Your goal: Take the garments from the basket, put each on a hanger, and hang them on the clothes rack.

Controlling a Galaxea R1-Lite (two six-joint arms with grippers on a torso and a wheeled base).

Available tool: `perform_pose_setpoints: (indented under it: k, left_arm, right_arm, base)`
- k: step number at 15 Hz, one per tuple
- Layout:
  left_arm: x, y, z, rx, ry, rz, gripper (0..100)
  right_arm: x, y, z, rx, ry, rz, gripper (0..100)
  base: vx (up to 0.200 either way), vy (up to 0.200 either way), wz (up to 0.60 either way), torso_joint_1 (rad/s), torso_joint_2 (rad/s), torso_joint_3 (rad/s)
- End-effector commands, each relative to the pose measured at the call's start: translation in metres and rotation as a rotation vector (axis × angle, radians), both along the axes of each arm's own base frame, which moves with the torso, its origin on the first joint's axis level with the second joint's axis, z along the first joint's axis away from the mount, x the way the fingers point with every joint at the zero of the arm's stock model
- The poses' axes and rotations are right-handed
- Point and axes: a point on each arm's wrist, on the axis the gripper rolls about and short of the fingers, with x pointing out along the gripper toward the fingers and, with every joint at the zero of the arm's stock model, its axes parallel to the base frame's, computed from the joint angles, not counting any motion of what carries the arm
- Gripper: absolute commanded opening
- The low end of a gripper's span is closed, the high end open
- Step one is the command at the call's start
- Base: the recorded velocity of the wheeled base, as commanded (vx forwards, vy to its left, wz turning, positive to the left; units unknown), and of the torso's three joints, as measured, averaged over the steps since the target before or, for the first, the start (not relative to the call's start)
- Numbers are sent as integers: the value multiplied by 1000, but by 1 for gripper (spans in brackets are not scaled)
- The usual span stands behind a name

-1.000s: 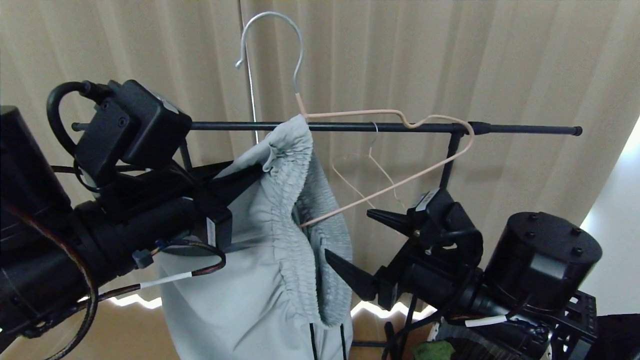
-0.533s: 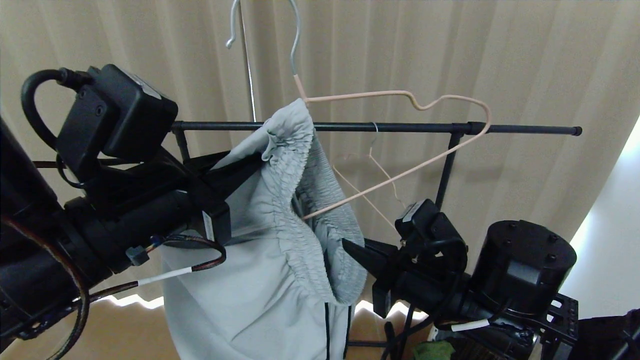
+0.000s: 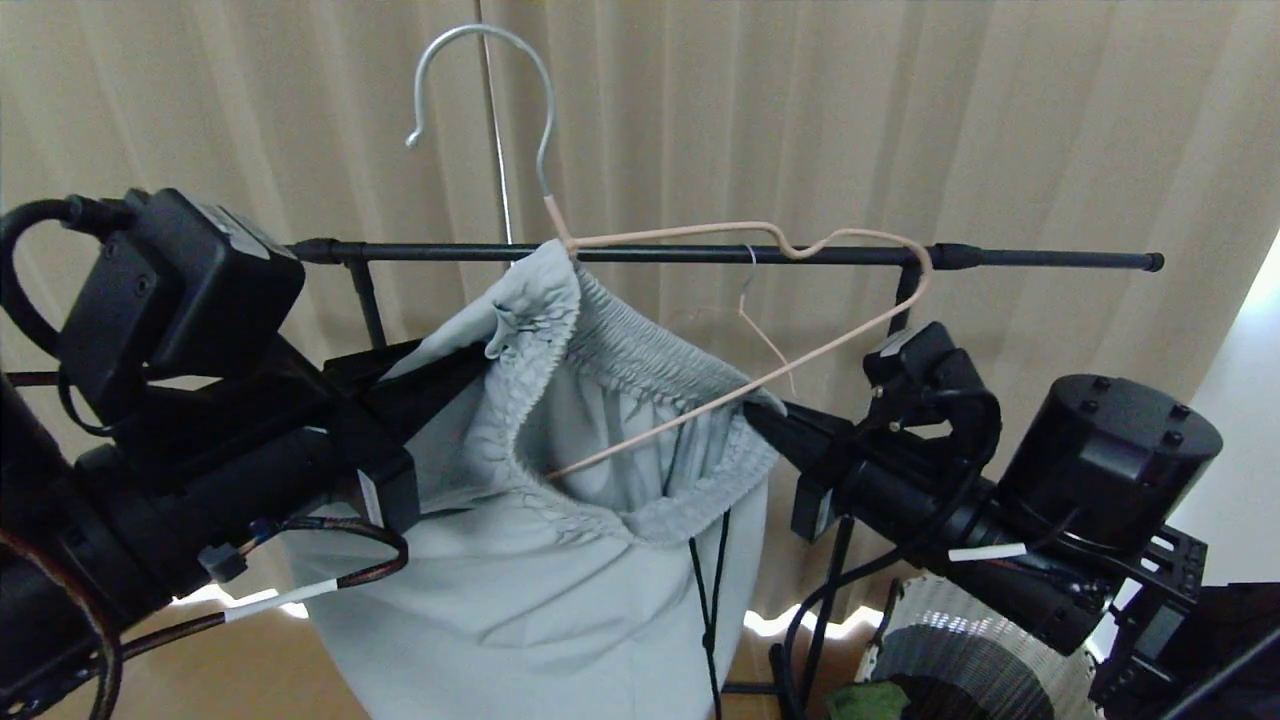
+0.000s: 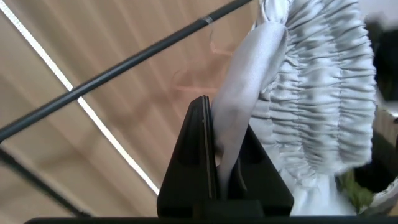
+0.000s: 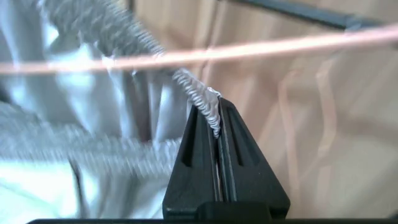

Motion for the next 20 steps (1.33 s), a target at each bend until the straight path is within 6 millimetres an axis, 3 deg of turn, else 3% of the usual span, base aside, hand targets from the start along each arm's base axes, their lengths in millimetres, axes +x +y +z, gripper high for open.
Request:
perform_pose_setpoints:
  k: [1,4,6,13,18,20]
  left_arm:
    - [-1,11,-2,0,-1,43,0]
    - [4,23,-13,52,17,111,0]
    - [-3,34,-34,175,24,134,0]
    - [3,52,-56,303,66,226,0]
    - [20,45,-58,293,108,294,0]
    - [26,35,-59,224,157,333,0]
  right_arm:
    - [12,-14,13,27,-41,-63,0]
    - [30,-27,19,25,-40,-131,0]
    - [38,-32,25,27,-46,-160,0]
    - [39,-33,23,21,-37,-158,0]
    - [12,-8,23,-29,8,-41,0]
    - [-11,5,26,-66,27,44,0]
  base:
    - [0,0,0,0,0,0]
    - [0,0,0,0,0,0]
    - [0,0,0,0,0,0]
    - [0,0,0,0,0,0]
    - [0,0,0,0,0,0]
    - [0,0,0,0,0,0]
